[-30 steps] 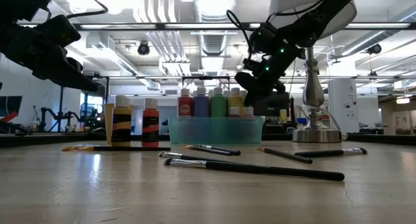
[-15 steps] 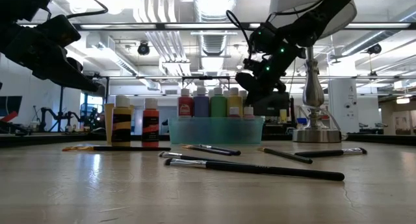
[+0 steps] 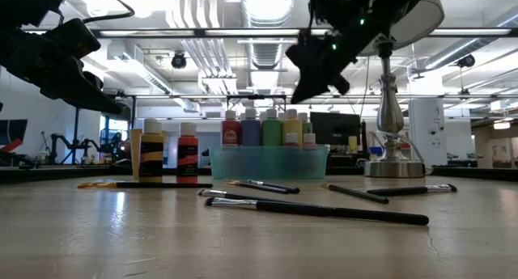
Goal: Pick & Place Paint Supplies
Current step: Adjust the paint bottles in the green bin
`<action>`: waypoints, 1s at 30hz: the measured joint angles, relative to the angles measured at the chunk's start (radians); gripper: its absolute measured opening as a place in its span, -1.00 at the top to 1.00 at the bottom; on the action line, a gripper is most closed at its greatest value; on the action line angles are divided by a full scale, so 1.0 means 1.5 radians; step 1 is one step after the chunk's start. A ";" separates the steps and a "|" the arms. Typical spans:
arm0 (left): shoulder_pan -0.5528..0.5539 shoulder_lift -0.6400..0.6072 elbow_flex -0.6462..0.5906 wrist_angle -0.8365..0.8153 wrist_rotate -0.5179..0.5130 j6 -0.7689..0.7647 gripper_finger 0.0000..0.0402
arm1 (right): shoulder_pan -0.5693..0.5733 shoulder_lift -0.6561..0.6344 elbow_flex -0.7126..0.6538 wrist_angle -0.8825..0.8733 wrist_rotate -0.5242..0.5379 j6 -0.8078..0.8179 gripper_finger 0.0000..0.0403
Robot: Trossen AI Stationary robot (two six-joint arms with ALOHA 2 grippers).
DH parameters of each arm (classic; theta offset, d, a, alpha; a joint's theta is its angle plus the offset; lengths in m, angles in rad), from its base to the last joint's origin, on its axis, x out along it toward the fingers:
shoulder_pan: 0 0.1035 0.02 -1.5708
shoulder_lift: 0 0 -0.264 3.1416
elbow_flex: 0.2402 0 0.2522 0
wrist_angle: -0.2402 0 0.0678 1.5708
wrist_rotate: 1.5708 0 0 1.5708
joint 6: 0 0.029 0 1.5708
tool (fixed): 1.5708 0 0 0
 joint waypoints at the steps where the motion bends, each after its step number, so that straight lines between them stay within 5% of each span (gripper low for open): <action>1: 0.000 0.000 0.000 0.000 0.000 0.000 0.01 | 0.021 0.004 0.000 0.005 0.019 0.003 0.96; 7: 0.000 0.000 0.000 0.000 0.000 0.000 0.01 | 0.083 0.067 -0.001 0.114 0.138 0.009 0.96; 18: 0.000 0.000 0.000 0.000 0.000 0.000 0.01 | 0.039 0.200 -0.001 0.232 0.155 0.042 0.96; 30: 0.000 0.000 0.000 0.000 0.000 0.000 0.01 | 0.014 0.224 -0.001 0.238 0.161 0.053 0.96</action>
